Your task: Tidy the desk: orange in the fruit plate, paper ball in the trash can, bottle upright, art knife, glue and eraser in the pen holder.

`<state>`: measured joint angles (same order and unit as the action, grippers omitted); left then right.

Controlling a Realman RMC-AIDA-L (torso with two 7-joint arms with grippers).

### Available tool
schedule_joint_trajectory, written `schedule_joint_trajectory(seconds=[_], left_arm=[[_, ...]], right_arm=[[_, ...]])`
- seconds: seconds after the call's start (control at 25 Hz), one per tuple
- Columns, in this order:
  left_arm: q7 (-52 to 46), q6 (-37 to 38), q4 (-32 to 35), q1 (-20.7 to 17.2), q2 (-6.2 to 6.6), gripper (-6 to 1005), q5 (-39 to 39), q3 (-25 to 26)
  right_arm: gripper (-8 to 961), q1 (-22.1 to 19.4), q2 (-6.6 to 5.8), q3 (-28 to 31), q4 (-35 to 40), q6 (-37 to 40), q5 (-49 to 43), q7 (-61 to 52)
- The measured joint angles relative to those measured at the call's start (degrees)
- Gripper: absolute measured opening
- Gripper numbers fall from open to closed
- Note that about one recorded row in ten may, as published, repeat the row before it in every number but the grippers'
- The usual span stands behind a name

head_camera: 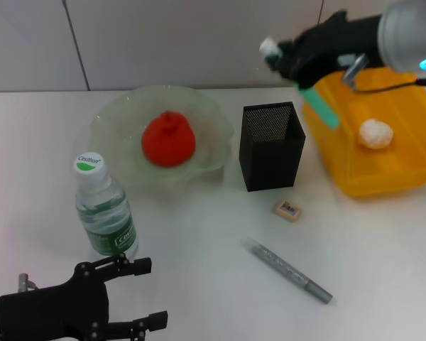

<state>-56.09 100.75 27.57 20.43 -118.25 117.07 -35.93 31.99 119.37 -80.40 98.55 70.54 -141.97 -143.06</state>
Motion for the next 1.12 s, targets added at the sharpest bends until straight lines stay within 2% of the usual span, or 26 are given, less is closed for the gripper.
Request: schedule_joint_trajectory(seconds=[0.04,0.2,0.24,0.4,0.44,0.48,0.64,0.8,0.84,1.12], left_arm=[[-0.01,0.1,0.0,0.04,-0.01,864,-0.13,-0.01],[-0.01,0.17,0.01,0.05,-0.08,864,-0.25,-0.02],[-0.01,0.14,0.02,0.05,-0.12,864,-0.27,-0.02],[-0.1,0.09,0.03,0.06,-0.14,864,-0.32,-0.02],[-0.25,-0.03,0.03,0.12,-0.14,864,-0.38,-0.03],[-0.25,-0.03,0.03,0.12,-0.14,864,-0.38,-0.03],[-0.44,-0.12,-0.08,0.38,-0.19,864,-0.39,-0.12],[-0.45,-0.22,-0.73,0.41,-0.21,864,-0.42,-0.1],[-0.45,-0.22,-0.73,0.41,-0.21,864,-0.42,-0.1],[-0.38,-1.59,-1.56,0.39,-0.16,864,-0.45,-0.31]], right_arm=[[218,-0.8,-0.07,0.7,-1.14,-3.33,1.48,0.88],[227,-0.03,-0.18,1.56,-5.12,-5.87,1.62,2.08],[229,0.84,-0.18,2.31,-8.83,-7.94,2.49,4.12],[239,2.31,-0.19,2.72,-14.72,-10.94,5.52,7.84],[241,3.58,-0.2,2.76,-18.81,-13.05,7.29,9.96],[243,3.58,-0.2,2.76,-18.81,-13.05,7.29,9.96],[253,6.84,-0.12,2.3,-26.61,-17.98,8.33,12.52],[262,7.69,-0.05,2.28,-29.21,-20.22,9.7,14.64],[264,8.05,-0.02,2.24,-31.01,-21.2,12.46,16.99],[280,9.79,-0.1,2.23,-36.13,-21.78,16.76,20.21]])
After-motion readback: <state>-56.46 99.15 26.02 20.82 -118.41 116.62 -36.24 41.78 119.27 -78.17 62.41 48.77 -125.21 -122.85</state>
